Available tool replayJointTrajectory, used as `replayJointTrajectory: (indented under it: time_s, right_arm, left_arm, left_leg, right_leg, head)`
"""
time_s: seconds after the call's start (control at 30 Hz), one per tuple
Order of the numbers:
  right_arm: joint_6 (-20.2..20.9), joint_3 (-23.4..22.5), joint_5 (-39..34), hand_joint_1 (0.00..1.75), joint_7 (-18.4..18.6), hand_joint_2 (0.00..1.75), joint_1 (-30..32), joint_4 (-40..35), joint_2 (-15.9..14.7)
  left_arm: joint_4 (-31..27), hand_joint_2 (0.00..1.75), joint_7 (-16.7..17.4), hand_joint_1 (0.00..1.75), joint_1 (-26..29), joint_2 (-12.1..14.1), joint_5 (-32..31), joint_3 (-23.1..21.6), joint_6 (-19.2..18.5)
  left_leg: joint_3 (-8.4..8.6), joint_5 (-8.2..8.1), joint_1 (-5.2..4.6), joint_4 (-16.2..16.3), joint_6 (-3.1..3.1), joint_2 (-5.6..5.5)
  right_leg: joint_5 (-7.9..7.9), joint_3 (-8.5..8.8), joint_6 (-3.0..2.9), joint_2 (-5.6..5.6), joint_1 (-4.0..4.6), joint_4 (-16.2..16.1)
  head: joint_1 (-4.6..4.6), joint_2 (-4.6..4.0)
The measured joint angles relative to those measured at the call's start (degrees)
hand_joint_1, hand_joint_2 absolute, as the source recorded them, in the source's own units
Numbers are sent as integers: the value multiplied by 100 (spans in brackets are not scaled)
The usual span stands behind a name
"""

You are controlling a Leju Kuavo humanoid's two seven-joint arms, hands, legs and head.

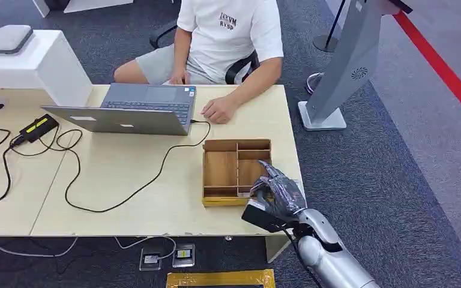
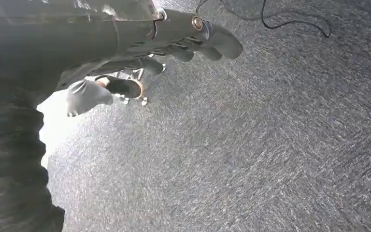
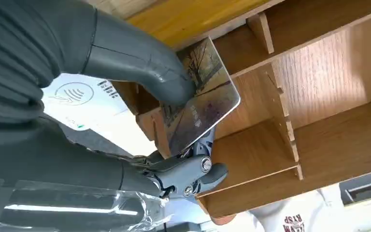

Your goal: Pass the card to the sensor for recognition and then transmit it.

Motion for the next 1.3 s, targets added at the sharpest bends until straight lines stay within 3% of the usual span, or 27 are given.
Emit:
replayJointTrajectory:
  time_s: [0.57, 1.03, 1.3]
  right_arm:
    - [-201, -48, -2, 175, -105, 175, -93, -107, -2]
    - [586, -1186, 136, 175, -17, 175, -1317, -1680, -363]
    - [686, -1329, 164, 175, -164, 175, -1763, -1764, -380]
  left_arm:
    - [0, 175, -15, 0, 0, -4, -66, 0, -13]
    - [11, 175, -171, 0, 20, 9, -210, 0, -37]
    - [20, 175, -249, 0, 15, 39, -380, -26, -72]
  left_leg:
    - [1, 1, 0, 0, -1, 0]
    - [3, 6, -1, 3, -1, 1]
    - [0, 5, 3, 0, -2, 1]
  right_leg:
    - [1, 1, -1, 5, 0, 1]
    - [6, 1, 2, 6, -1, 1]
    - [5, 1, 1, 7, 3, 2]
  head:
    - [0, 0]
    - [0, 0]
    - [0, 0]
